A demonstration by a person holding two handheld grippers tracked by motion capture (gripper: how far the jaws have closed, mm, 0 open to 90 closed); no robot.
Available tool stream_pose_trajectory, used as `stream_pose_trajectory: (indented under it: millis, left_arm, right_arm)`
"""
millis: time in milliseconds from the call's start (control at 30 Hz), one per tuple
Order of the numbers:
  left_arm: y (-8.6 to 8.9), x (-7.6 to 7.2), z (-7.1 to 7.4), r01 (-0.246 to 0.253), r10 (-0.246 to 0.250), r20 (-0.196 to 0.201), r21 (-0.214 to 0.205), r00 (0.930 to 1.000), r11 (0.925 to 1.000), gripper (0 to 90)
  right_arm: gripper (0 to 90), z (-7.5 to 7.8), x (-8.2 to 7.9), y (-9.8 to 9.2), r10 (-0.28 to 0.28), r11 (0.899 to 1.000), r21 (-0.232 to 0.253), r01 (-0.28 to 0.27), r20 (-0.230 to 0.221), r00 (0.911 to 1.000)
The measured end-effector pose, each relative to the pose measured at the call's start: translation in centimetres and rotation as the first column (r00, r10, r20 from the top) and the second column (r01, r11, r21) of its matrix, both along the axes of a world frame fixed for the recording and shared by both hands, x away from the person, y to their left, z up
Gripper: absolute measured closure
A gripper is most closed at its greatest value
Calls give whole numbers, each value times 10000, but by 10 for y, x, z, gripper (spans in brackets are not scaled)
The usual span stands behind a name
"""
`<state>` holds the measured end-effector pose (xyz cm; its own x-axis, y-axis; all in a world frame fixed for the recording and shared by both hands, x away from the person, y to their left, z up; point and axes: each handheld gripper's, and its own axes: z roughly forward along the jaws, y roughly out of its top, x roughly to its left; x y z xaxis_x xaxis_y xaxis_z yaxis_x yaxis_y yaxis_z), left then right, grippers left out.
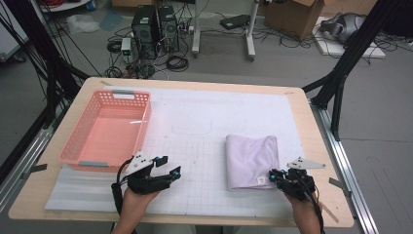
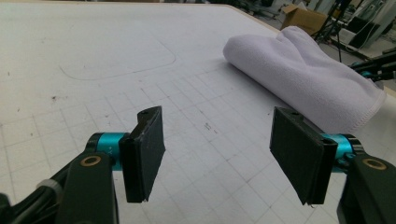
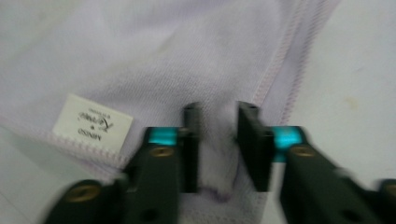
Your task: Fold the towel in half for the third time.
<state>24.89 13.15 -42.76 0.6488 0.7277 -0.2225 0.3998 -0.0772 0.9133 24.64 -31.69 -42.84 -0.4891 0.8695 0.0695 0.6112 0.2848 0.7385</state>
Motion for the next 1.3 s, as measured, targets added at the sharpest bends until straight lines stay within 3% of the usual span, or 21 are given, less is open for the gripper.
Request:
stream_pose_trajectory:
  millis: [67, 100, 167, 233, 267, 300, 367, 400, 433, 567, 667, 700, 733, 767, 867, 967, 1133, 1167, 1200, 1233, 1300]
  left_arm:
    - [0, 0, 0, -4, 4, 12, 15, 10000, 10000, 354]
    - [1, 0, 0, -13, 13, -17, 17, 10000, 10000, 355]
    - [1, 1, 0, -9, 9, -12, 14, 10000, 10000, 354]
    - [1, 1, 0, -12, 12, -14, 11, 10000, 10000, 354]
    - [1, 1, 0, -28, 28, 3, -2, 10000, 10000, 354]
    - [1, 1, 0, -18, 18, 9, -8, 10000, 10000, 354]
    - [2, 1, 0, -53, 53, 22, -11, 10000, 10000, 354]
    - [2, 0, 0, -50, 50, 25, -13, 10000, 10000, 354]
    - [2, 0, 1, -63, 63, 22, -43, 10000, 10000, 354]
    - [2, 1, 0, -47, 47, 22, -3, 10000, 10000, 354]
    - [2, 1, 0, -25, 25, 31, 5, 10000, 10000, 354]
    - [2, 0, 0, -19, 20, 28, -14, 10000, 10000, 354]
    - [2, 1, 0, -14, 14, 39, -6, 10000, 10000, 354]
    - [2, 1, 0, 0, 0, 24, -11, 10000, 10000, 354]
    - [1, 1, 0, 48, -49, 32, 39, 10000, 10000, 354]
    - [1, 1, 0, 74, -74, 19, 25, 10000, 10000, 354]
    - [2, 1, 0, 19, -19, -1, -19, 10000, 10000, 354]
    - [2, 1, 0, 22, -22, -4, -8, 10000, 10000, 354]
    - [2, 1, 0, 40, -40, -15, -15, 10000, 10000, 354]
    - [2, 1, 0, 49, -49, -9, -23, 10000, 10000, 354]
    - [1, 1, 0, 63, -63, -8, -18, 10000, 10000, 354]
  right_arm:
    - [877, 3, -2, 1, 107, 9998, -181, -103, 223, 9997]
    - [879, 13, -8, 0, -4, 9993, -369, 29, 690, 9976]
    - [878, 22, -14, -4, -364, 9970, -652, 426, 938, 9949]
    - [879, 24, -16, -6, -588, 9935, -922, 667, 863, 9945]
    - [878, 23, -18, -7, -809, 9842, -1531, 891, 589, 9950]
    - [870, 20, -17, -7, -778, 9826, -1666, 823, 335, 9964]
    - [778, 14, -16, -6, -646, 9795, -1902, 669, 184, 9977]
    - [778, 14, -16, -6, -646, 9795, -1902, 669, 184, 9977]
    - [669, 18, -13, -6, -672, 9835, -1639, 765, 618, 9958]
    - [618, 34, 4, 0, -378, 9971, -605, 460, 1312, 9906]
    - [618, 38, 20, 6, -177, 9986, -462, 239, 1303, 9913]
    - [596, 40, 38, 16, 26, 9986, -529, 47, 1370, 9906]
    - [596, 40, 38, 16, 26, 9986, -529, 47, 1370, 9906]
    - [575, 42, 57, 26, 178, 9988, -470, -116, 1334, 9909]
    - [566, 41, 76, 36, 227, 9996, -174, -210, 1046, 9943]
    - [569, 35, 105, 57, 461, 9964, -733, -423, 498, 9977]
    - [591, 23, 123, 71, 628, 9936, -931, -647, -230, 9978]
    - [655, 16, 130, 79, 947, 9853, -1370, -1019, -578, 9938]
    - [655, 16, 130, 79, 947, 9853, -1370, -1019, -578, 9938]
    - [795, 12, 132, 87, 1129, 9745, -1865, -1244, -707, 9911]
    - [854, 12, 132, 92, 1340, 9723, -1854, -1425, -574, 9893]
